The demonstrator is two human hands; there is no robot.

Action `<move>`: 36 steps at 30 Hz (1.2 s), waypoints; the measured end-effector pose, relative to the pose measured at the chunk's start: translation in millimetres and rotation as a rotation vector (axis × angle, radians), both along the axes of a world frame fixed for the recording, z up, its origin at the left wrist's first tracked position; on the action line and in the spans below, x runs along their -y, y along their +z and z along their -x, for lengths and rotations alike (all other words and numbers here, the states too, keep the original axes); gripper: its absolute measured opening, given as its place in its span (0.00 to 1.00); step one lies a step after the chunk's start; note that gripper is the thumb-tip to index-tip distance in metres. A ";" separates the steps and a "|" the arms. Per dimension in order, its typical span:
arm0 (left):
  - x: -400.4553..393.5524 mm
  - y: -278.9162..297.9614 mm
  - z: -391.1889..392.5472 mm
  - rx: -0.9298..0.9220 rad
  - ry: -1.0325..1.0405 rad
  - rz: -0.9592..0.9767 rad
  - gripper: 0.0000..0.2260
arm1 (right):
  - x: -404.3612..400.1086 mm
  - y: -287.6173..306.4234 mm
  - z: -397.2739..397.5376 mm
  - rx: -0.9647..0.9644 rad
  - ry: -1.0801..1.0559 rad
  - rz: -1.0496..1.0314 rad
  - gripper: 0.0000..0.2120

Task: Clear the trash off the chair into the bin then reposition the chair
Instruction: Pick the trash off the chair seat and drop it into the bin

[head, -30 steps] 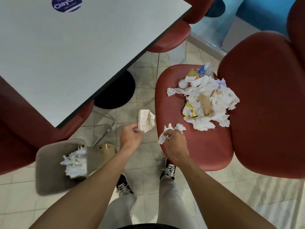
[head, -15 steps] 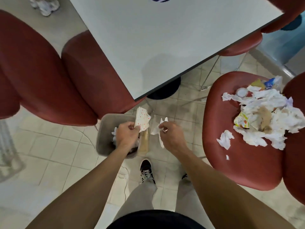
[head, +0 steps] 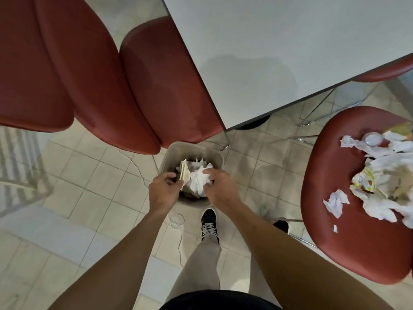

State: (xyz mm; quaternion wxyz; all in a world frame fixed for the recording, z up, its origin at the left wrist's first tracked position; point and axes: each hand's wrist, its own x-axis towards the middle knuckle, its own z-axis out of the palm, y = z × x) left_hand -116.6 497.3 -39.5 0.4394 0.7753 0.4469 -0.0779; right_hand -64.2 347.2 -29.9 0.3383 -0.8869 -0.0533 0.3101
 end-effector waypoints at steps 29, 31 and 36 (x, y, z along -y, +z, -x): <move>346.7 -41.5 -120.0 0.016 -0.918 0.105 0.17 | 393.1 -41.0 -55.6 -0.031 -0.500 0.247 0.15; 379.5 -48.0 -125.2 0.014 -0.942 0.099 0.18 | 419.1 -48.8 -67.7 -0.022 -0.479 0.272 0.15; 446.1 -78.4 -138.3 0.014 -1.082 0.020 0.20 | 461.1 -76.8 -99.9 0.027 -0.409 0.271 0.14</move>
